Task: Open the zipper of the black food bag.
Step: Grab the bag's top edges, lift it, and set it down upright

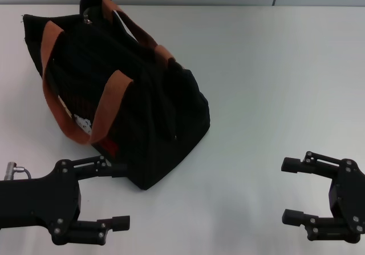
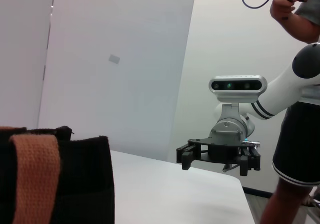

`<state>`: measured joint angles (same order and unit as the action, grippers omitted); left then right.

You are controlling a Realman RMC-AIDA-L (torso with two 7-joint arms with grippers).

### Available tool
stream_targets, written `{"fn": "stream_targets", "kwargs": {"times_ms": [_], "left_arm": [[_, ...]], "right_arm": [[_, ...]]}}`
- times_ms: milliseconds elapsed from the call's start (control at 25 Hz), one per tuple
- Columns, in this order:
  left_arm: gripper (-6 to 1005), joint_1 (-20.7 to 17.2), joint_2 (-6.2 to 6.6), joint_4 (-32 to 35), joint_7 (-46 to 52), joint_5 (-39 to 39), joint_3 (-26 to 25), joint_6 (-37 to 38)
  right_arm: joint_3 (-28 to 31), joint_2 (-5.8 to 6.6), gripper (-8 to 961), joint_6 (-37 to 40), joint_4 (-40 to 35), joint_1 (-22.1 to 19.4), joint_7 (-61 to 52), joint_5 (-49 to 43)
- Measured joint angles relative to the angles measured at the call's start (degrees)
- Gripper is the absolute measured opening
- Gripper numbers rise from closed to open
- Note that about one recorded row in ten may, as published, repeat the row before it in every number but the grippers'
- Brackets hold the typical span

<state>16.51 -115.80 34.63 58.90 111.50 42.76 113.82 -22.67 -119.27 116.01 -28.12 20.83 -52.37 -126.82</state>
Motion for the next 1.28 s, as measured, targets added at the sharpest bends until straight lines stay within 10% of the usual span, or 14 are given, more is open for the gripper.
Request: {"fn": "stream_targets", "kwargs": {"times_ms": [560, 640, 880, 1280], "left_arm": [[833, -0.4, -0.05, 0.3, -2.7, -0.5, -6.2, 0.0], [833, -0.6, -1.28, -0.3, -7.3, -1.4, -23.1, -1.8], [831, 0.4, -1.85, -0.9, -9.0, -3.1, -45.4, -12.9], [816, 5.9, 0.16, -1.1, -10.6, -1.6, -29.0, -32.2]], "right_arm": [[0.0, 0.01, 840, -0.1, 1.1, -0.3, 0.9, 0.0], [0.0, 0.01, 840, -0.2, 1.2, -0.2, 0.9, 0.0], [-0.2, 0.08, 841, -0.2, 1.2, -0.1, 0.9, 0.0], [-0.4, 0.09, 841, -0.2, 1.2, 0.1, 0.8, -0.2]]}}
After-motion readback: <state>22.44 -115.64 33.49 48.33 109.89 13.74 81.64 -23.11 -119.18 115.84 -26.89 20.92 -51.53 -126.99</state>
